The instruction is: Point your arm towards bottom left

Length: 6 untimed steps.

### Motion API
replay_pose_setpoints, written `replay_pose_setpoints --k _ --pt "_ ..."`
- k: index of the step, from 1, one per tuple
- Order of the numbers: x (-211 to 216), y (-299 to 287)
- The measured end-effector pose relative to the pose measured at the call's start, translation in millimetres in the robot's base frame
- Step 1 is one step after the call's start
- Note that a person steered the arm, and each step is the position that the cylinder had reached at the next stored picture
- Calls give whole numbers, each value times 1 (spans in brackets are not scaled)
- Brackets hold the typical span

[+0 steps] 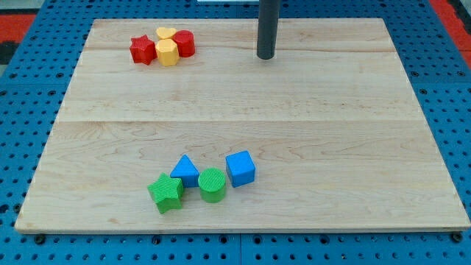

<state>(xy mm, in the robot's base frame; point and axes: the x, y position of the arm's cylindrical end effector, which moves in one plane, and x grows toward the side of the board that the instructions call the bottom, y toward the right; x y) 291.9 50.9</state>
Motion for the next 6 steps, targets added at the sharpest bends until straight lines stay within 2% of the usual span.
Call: replay_pose_setpoints --k 1,2,3,4,5,6 --pt "7 8" --pt "50 22" --pt "106 -11" --pt "169 -115" --pt "213 -232" --pt "256 -254"
